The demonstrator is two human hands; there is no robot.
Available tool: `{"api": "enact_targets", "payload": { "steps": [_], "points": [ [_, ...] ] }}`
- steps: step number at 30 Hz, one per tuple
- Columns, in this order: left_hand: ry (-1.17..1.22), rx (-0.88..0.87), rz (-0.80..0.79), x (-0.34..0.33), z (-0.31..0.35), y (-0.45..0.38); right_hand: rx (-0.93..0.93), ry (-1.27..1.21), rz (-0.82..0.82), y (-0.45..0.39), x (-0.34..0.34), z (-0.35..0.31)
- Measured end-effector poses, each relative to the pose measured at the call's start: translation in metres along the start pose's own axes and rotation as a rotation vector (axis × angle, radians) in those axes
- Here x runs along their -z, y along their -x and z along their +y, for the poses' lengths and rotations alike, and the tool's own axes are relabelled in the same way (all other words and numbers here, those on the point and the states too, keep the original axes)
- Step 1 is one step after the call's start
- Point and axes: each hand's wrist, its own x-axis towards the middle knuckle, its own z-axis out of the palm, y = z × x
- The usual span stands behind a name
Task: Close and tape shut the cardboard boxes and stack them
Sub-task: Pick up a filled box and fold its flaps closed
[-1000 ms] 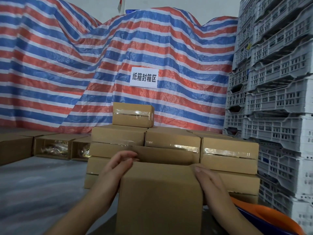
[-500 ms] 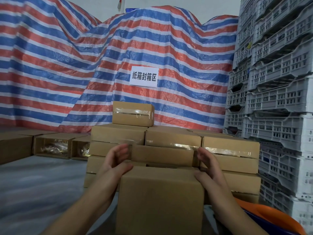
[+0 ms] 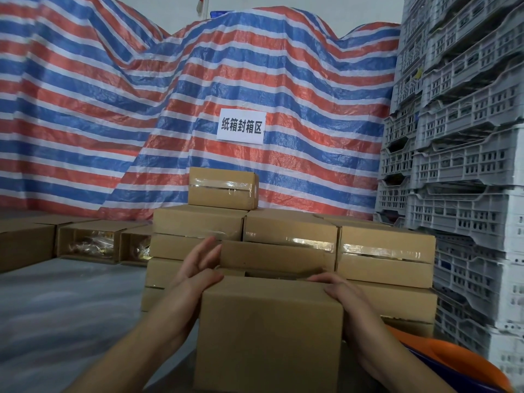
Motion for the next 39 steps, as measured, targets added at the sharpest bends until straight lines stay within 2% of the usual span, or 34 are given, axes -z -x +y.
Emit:
{"api": "enact_targets", "payload": {
  "steps": [3,6,9,16,21,26,29,31,32,34,35,37,39],
  "points": [
    [-0.057,-0.023,0.064,0.001,-0.002,-0.001,0.050,-0.001,-0.002,0.004,0.000,0.000],
    [-0.139,-0.036,0.102,0.003,-0.004,0.001,0.234,-0.050,-0.010,0.013,0.003,-0.005],
    [-0.174,-0.016,0.114,0.003,-0.004,0.001,0.343,-0.089,0.034,0.018,0.004,-0.008],
    [-0.244,0.009,0.100,0.004,-0.007,-0.002,0.313,0.032,-0.036,0.015,0.004,-0.006],
    [-0.325,0.012,0.069,0.006,-0.002,-0.004,0.325,-0.002,-0.016,0.014,0.002,-0.008],
    [-0.756,0.037,-0.060,-0.004,0.039,-0.015,0.348,-0.025,-0.001,0.013,0.002,-0.005],
    [-1.045,-0.165,-0.135,-0.034,0.055,-0.019,0.364,-0.019,-0.008,0.013,0.002,-0.005],
    [-1.163,-0.296,-0.294,-0.054,0.056,-0.019,0.364,-0.029,-0.011,0.013,0.002,-0.005],
    [-1.209,-0.303,-0.417,-0.062,0.054,-0.019,0.360,-0.038,-0.015,0.013,0.002,-0.005],
    [-1.355,-0.173,-0.665,-0.068,0.043,-0.022,0.366,-0.047,-0.027,0.012,0.002,-0.005],
    [-1.467,-0.102,-0.722,-0.068,0.036,-0.024,0.376,-0.047,-0.032,0.012,0.002,-0.004],
    [-1.601,-0.033,-0.711,-0.065,0.028,-0.026,0.381,-0.040,-0.037,0.011,0.002,-0.003],
    [-1.608,-0.043,-0.707,-0.064,0.026,-0.026,0.374,-0.012,-0.037,0.011,0.003,-0.004]
  ]
}}
